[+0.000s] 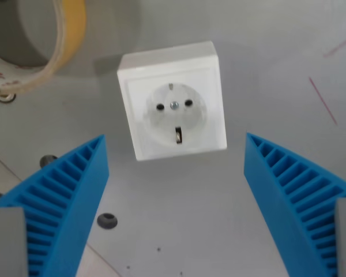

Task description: Move above the white socket

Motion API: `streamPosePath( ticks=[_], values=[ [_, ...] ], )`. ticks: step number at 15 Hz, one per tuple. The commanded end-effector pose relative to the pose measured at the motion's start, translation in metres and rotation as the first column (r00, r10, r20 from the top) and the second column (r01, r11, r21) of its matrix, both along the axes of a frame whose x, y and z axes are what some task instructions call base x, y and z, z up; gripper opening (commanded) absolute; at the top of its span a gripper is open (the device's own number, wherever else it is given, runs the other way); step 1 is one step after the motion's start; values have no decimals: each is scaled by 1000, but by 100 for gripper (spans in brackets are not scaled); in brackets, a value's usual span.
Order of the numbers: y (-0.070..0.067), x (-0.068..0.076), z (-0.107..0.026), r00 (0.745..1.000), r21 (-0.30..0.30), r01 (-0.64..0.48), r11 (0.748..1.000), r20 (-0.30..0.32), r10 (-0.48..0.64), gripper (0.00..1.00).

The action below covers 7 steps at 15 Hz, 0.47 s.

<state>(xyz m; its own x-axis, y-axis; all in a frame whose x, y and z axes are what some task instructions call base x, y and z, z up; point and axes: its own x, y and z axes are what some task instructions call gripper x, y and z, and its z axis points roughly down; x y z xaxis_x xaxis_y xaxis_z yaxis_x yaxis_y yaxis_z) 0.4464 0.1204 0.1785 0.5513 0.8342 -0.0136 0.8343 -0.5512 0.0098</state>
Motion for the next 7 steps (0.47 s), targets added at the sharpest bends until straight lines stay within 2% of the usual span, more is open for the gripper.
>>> streamPosePath(
  ticks=[1,7],
  values=[
    [5,0,-5,988,20,-137,990,72,135,100],
    [12,4,-13,993,14,-108,994,56,107,100]
  ],
)
